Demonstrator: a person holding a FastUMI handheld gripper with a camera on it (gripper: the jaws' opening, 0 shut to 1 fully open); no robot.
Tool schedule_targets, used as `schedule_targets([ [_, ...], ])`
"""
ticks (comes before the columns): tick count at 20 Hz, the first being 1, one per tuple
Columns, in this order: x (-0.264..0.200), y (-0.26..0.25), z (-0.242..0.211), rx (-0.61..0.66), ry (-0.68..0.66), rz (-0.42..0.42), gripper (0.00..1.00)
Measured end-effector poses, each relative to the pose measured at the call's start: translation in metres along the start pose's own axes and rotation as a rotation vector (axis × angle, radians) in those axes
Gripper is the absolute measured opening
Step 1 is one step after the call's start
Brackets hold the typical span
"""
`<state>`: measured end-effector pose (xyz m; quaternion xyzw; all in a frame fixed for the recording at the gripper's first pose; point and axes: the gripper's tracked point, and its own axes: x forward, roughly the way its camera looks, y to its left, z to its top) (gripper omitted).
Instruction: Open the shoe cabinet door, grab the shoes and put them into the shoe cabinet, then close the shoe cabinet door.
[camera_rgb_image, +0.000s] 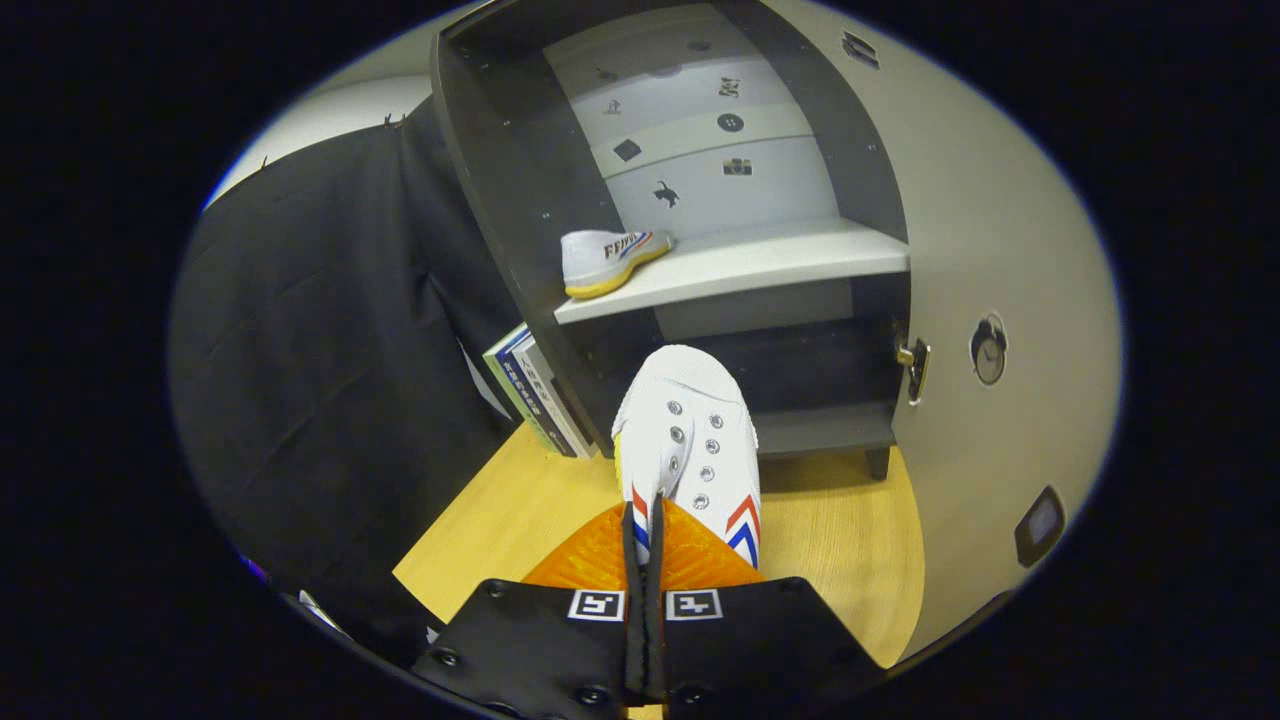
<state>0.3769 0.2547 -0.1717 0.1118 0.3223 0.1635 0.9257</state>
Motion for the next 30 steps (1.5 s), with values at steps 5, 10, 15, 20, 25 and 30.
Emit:
schedule_targets([
  [5,0.002,0.009,0.059,0.003,-0.089,0.011,0.01],
  [10,0.015,0.008,0.111,0.005,-0.166,0.0,0.01],
  [15,0.035,-0.008,0.165,-0.01,-0.237,-0.043,0.01],
  [20,0.069,-0.029,0.206,-0.003,-0.266,-0.101,0.01],
  [25,0.105,-0.043,0.244,-0.04,-0.286,-0.162,0.01],
  [30,0.149,-0.058,0.261,-0.077,-0.263,-0.223,0.01],
])
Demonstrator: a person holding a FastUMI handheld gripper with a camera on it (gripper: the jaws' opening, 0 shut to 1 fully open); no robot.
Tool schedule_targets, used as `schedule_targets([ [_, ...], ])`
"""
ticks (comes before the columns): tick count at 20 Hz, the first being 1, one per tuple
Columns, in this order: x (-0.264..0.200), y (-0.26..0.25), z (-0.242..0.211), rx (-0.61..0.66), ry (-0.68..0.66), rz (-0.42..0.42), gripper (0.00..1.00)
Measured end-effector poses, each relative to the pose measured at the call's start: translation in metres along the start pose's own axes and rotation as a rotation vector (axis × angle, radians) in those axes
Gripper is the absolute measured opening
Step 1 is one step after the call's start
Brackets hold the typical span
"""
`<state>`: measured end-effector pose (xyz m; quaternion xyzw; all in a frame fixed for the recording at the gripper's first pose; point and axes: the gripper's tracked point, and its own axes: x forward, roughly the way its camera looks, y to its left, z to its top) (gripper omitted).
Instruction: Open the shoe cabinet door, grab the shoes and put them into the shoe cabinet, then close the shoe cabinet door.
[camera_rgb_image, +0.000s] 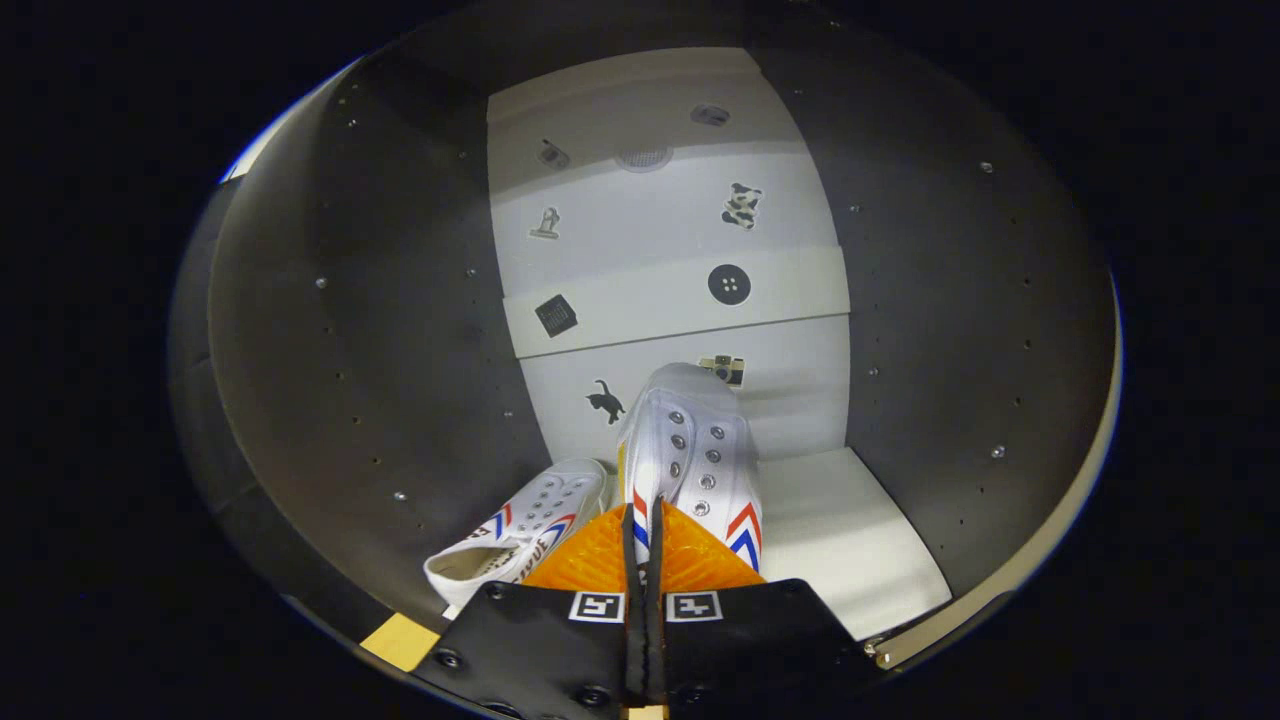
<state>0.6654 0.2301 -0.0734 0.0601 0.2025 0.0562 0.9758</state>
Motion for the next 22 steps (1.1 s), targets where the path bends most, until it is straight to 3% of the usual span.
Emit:
schedule_targets([
  [7,0.033,0.005,-0.025,-0.038,0.065,-0.032,0.02],
  [9,0.026,0.007,-0.016,-0.09,0.023,-0.046,0.15],
  [14,-0.036,0.025,0.007,-0.162,-0.104,-0.038,0.99],
  [22,-0.184,0.042,0.004,-0.212,-0.202,0.045,0.97],
])
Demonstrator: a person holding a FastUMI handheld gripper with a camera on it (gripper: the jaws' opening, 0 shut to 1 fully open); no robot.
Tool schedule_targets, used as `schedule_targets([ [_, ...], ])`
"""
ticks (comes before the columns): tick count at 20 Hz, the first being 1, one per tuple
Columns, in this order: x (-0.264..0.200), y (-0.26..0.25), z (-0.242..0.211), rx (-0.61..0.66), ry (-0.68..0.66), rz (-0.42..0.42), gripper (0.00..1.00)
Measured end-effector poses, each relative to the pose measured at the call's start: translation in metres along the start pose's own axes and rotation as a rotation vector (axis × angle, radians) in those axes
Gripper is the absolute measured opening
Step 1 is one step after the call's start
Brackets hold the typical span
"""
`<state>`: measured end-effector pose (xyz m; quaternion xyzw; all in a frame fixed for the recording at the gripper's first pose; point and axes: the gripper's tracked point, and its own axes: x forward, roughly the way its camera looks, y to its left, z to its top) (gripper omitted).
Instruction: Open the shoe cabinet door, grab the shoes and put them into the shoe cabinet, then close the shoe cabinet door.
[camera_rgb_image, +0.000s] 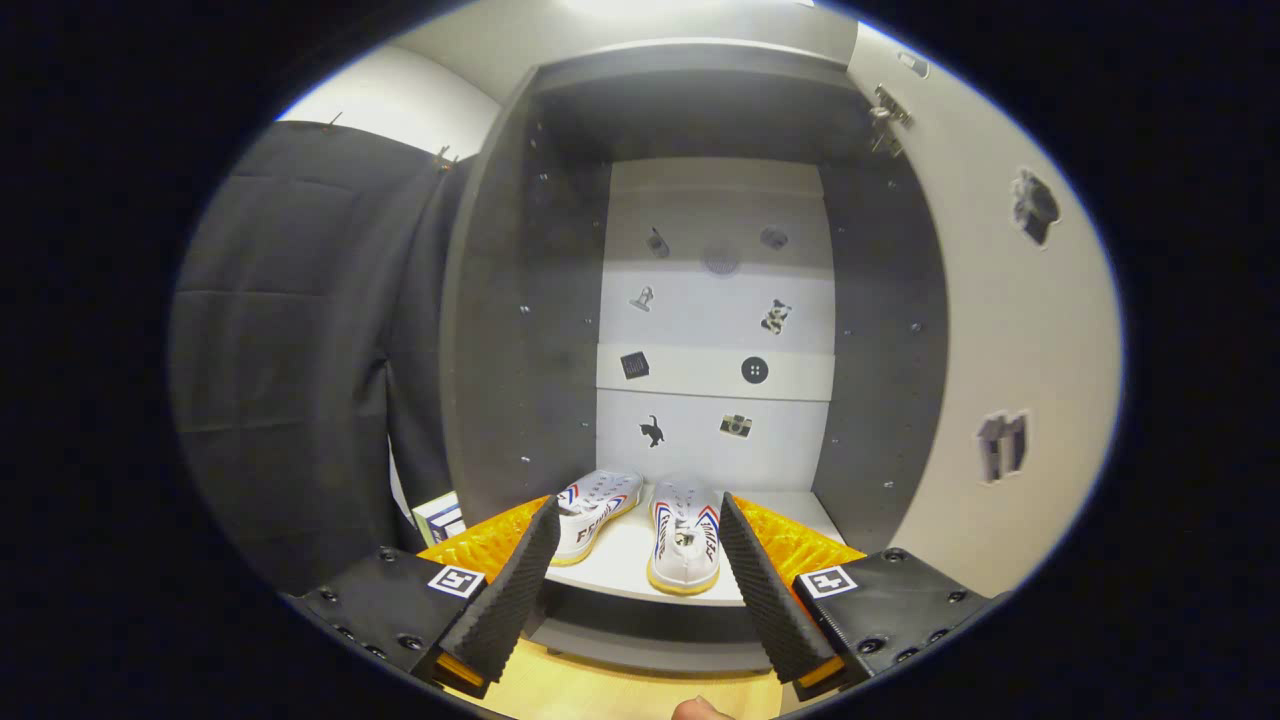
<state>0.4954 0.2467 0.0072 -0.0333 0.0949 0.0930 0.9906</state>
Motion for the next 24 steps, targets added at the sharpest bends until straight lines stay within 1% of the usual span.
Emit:
schedule_targets([
  [3,-0.047,-0.006,-0.002,0.022,0.008,0.012,0.98],
  [6,-0.09,-0.027,-0.01,-0.035,-0.001,-0.029,0.98],
  [7,-0.105,-0.029,-0.016,-0.045,0.008,-0.028,0.98],
  [10,-0.145,-0.033,-0.028,-0.031,0.038,0.005,0.98],
  [12,-0.169,-0.038,-0.028,-0.03,0.041,0.026,0.98],
  [15,-0.204,-0.041,-0.029,-0.074,0.052,0.05,0.98],
  [18,-0.239,-0.033,-0.02,-0.112,0.023,0.076,0.98],
  [20,-0.26,-0.032,-0.013,-0.115,0.006,0.093,0.98],
  [24,-0.299,-0.049,0.006,-0.095,-0.025,0.092,0.98],
])
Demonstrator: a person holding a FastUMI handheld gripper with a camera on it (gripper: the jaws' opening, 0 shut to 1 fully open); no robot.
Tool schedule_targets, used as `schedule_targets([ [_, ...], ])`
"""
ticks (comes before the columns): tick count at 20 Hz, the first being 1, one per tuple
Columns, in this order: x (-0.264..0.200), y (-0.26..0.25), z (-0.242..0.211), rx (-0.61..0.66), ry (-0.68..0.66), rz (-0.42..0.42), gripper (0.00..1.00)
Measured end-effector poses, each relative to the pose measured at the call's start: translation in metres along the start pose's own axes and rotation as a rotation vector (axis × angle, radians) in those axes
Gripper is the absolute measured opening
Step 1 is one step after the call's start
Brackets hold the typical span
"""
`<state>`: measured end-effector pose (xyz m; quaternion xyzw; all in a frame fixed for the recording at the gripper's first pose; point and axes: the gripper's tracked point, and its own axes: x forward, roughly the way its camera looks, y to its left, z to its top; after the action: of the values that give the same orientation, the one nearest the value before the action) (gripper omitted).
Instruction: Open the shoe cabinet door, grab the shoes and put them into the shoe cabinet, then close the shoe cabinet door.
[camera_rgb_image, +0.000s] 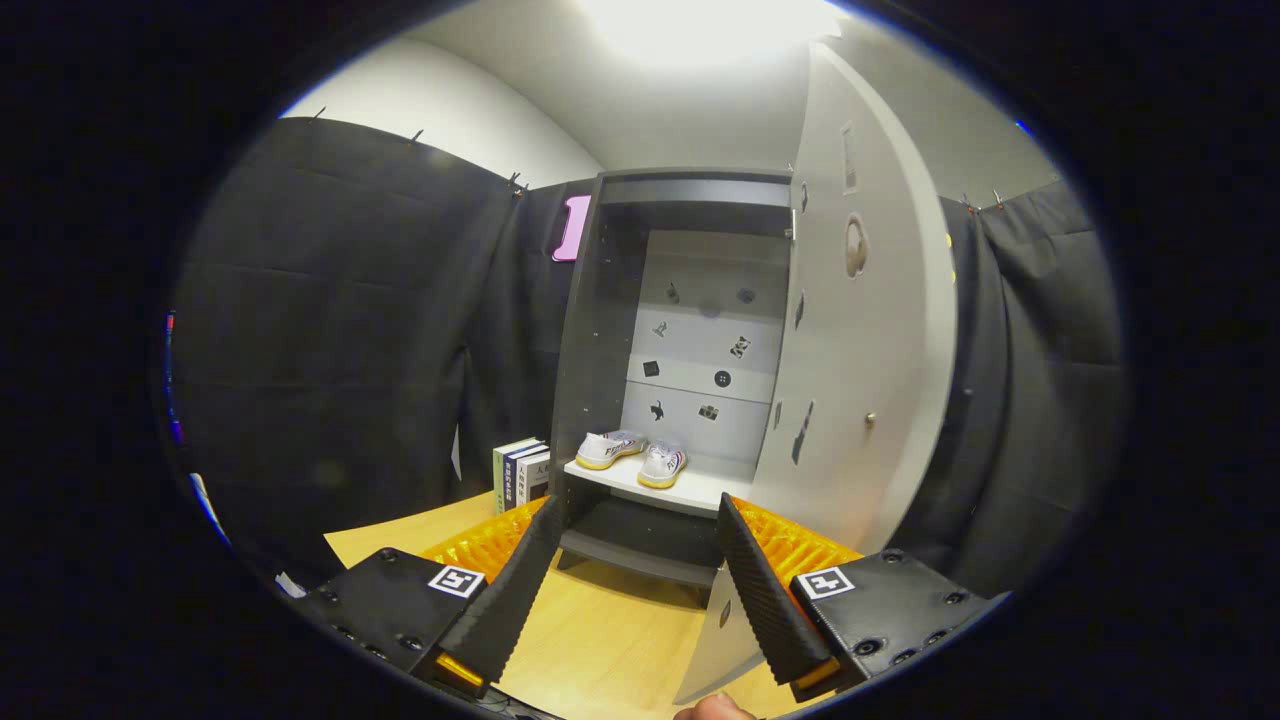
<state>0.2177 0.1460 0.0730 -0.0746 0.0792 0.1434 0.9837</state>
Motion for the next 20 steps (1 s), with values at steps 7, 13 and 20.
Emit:
schedule_targets([
  [7,-0.042,-0.064,0.017,0.117,-0.041,-0.077,0.97],
  [13,-0.061,-0.147,0.017,0.132,-0.076,-0.29,0.97],
  [20,-0.033,-0.2,-0.026,0.109,0.018,-0.515,0.97],
])
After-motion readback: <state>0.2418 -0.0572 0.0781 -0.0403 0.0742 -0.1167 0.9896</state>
